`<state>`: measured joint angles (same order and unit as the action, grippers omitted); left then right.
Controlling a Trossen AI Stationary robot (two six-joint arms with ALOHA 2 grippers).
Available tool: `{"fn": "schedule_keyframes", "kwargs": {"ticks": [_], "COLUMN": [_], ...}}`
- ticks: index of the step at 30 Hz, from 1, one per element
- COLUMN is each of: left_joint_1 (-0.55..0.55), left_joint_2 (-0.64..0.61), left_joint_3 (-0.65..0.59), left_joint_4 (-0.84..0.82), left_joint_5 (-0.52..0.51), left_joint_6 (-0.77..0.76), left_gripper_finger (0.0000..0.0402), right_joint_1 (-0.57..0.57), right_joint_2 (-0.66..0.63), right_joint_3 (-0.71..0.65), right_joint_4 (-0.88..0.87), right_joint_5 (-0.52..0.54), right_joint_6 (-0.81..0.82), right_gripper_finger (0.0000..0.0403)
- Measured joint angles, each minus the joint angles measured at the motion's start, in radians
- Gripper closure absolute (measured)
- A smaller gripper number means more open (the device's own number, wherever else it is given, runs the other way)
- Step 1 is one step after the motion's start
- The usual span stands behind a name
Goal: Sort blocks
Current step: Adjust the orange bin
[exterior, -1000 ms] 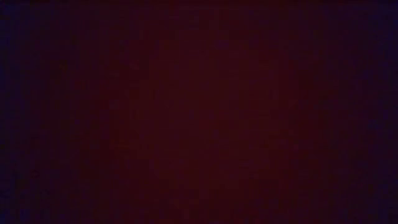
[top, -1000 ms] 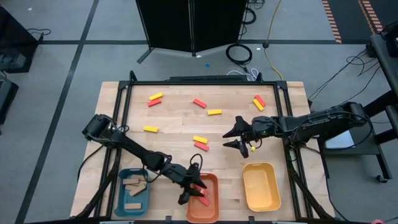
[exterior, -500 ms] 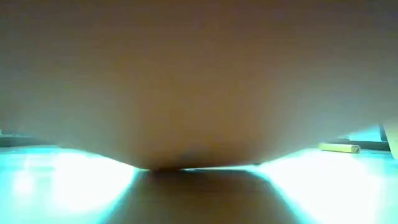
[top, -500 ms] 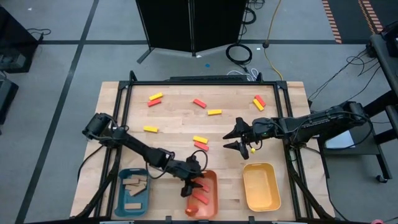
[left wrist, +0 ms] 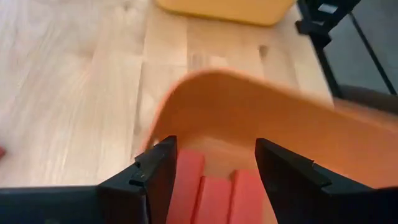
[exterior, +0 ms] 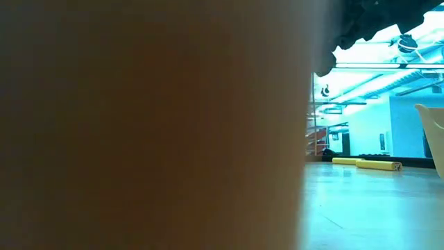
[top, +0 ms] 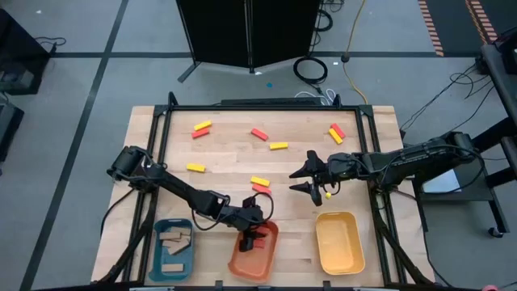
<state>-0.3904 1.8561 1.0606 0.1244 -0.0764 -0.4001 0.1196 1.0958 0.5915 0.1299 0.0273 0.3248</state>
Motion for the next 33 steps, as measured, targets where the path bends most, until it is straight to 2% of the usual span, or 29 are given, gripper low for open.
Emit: {"fn": "schedule_keyframes", "kwargs": {"ticks": [8, 18, 24, 33], "left_joint_1": [0.011, 0.011, 0.011, 0.039], "left_joint_2": [0.0, 0.0, -0.001, -0.002], "left_joint_3": [0.065, 0.121, 0.141, 0.142], "left_joint_4": [-0.161, -0.223, -0.248, -0.268], "left_joint_5": [-0.084, -0.133, -0.241, -0.246], "left_joint_6": [0.027, 0.12, 0.224, 0.336], "left_gripper_finger": [0.0187, 0.0187, 0.0187, 0.0187], "right_joint_1": [0.0, 0.0, 0.0, 0.0], "right_joint_2": [0.0, 0.0, 0.0, 0.0], "right_joint_3": [0.0, 0.0, 0.0, 0.0], "right_joint_4": [0.0, -0.001, -0.001, -0.003], "right_joint_5": [0.0, -0.001, -0.001, -0.002], "right_joint_6": [-0.008, -0.023, -0.023, -0.023], "right_gripper_finger": [0.0216, 0.0216, 0.0216, 0.0216]}}
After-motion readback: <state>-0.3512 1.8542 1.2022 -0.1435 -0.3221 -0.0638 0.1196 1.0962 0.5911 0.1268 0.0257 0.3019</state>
